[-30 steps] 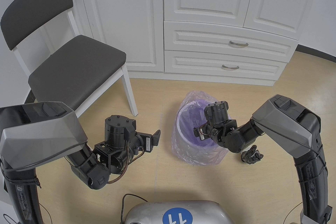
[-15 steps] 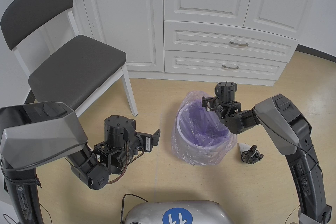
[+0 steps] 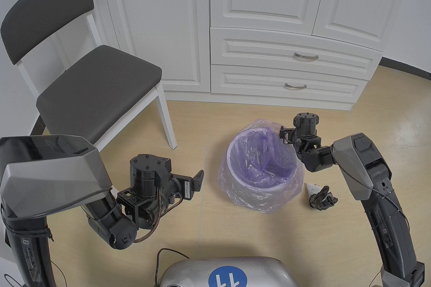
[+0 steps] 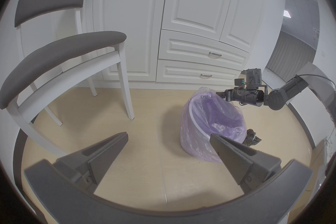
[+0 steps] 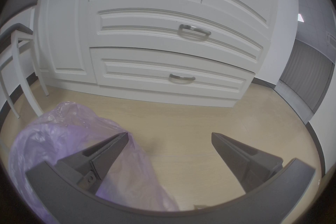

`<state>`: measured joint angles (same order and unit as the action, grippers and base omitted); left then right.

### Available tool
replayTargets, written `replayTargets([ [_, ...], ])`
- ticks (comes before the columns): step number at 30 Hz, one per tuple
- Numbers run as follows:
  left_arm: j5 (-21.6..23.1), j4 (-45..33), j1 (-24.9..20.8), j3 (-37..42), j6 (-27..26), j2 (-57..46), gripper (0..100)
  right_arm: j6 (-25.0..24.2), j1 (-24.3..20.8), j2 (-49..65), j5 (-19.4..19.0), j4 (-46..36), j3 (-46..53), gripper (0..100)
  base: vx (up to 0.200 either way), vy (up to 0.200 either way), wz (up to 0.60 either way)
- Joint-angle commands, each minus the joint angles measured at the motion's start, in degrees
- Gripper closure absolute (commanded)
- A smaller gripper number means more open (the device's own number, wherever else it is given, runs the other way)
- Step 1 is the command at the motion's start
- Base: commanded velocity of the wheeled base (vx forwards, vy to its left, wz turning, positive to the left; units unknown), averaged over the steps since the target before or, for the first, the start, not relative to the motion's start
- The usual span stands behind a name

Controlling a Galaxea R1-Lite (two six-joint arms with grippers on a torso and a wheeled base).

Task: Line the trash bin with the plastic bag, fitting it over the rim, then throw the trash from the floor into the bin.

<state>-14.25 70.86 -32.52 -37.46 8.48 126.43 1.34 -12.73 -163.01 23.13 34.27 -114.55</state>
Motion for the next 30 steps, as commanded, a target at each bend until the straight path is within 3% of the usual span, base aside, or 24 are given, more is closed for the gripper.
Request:
replayTargets([
  [1, 0.01, 0.06, 0.00, 0.11, -0.05, -0.13, 0, 0.15, 0.42, -0.64, 0.08, -0.69, -0.04, 0, 0.000, 0.000, 0.00],
  [6, 0.01, 0.06, -0.08, -0.07, -0.05, -0.04, 0, -0.46, 0.42, 0.94, 0.78, -4.82, -0.04, 0, 0.000, 0.000, 0.00],
  [12, 0.01, 0.06, -0.08, -0.24, -0.05, 0.05, 0, -1.08, -0.28, 9.03, -0.10, -11.15, 11.28, 0, 0.000, 0.000, 0.00],
  [23, 0.01, 0.06, -0.17, -0.33, -0.05, -0.13, 0, -0.90, -0.02, 7.80, -0.27, -15.28, 11.72, 0, 0.000, 0.000, 0.00],
  [30, 0.01, 0.06, -0.17, -0.07, 0.04, -0.04, 0, -0.46, 1.04, 3.75, -2.38, -16.95, 9.53, 0, 0.000, 0.000, 0.00],
])
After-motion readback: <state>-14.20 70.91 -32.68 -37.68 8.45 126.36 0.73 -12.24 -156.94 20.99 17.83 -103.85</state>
